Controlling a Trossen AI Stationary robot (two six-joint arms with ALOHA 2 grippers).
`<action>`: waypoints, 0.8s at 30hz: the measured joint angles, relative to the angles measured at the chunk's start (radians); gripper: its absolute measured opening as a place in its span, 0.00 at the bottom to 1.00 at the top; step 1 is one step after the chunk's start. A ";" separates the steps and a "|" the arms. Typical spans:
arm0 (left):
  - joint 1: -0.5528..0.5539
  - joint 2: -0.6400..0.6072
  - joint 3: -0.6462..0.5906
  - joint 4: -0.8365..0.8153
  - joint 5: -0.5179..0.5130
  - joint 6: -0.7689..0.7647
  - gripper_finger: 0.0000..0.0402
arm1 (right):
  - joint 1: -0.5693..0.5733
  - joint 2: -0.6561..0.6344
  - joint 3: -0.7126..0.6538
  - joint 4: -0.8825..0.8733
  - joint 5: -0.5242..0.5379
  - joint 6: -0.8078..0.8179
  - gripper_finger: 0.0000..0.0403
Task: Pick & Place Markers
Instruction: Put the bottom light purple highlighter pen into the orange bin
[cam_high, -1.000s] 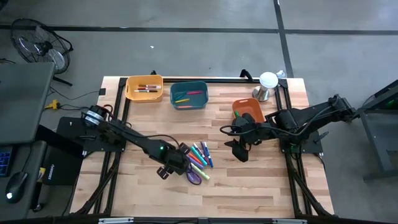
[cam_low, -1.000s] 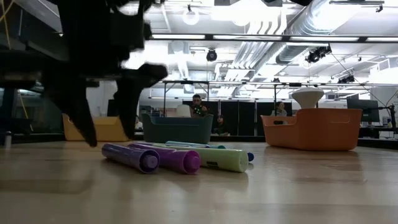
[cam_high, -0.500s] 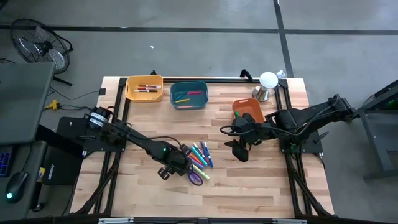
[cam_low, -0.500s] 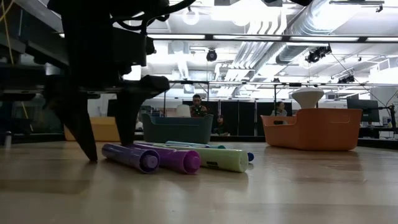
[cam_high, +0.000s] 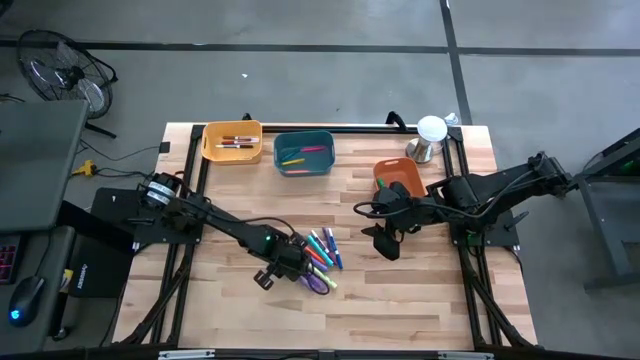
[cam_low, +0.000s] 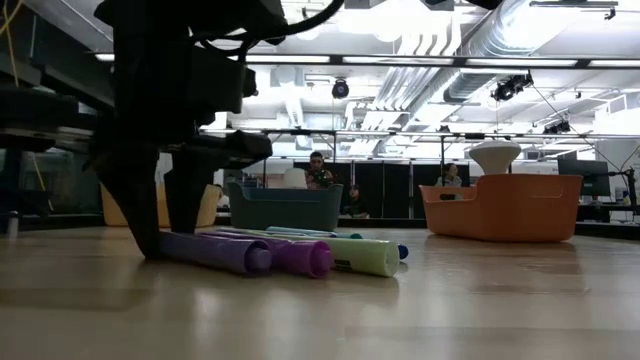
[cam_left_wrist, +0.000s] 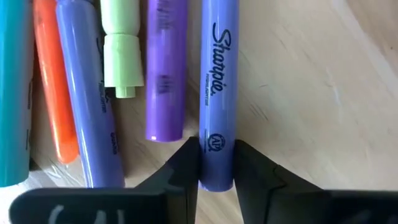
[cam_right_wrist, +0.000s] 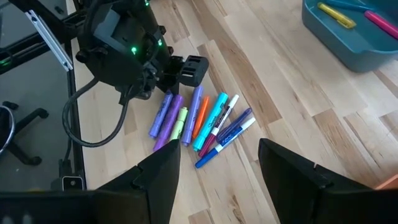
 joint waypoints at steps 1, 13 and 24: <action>0.000 0.000 0.000 0.002 -0.003 -0.003 0.18 | 0.000 0.000 0.000 0.000 0.000 0.000 0.51; 0.076 0.003 0.050 -0.062 0.047 -0.092 0.18 | 0.000 0.000 0.000 -0.001 0.016 0.000 0.51; 0.145 0.011 0.212 -0.308 0.092 -0.069 0.17 | 0.035 0.000 0.000 -0.041 0.077 0.009 0.51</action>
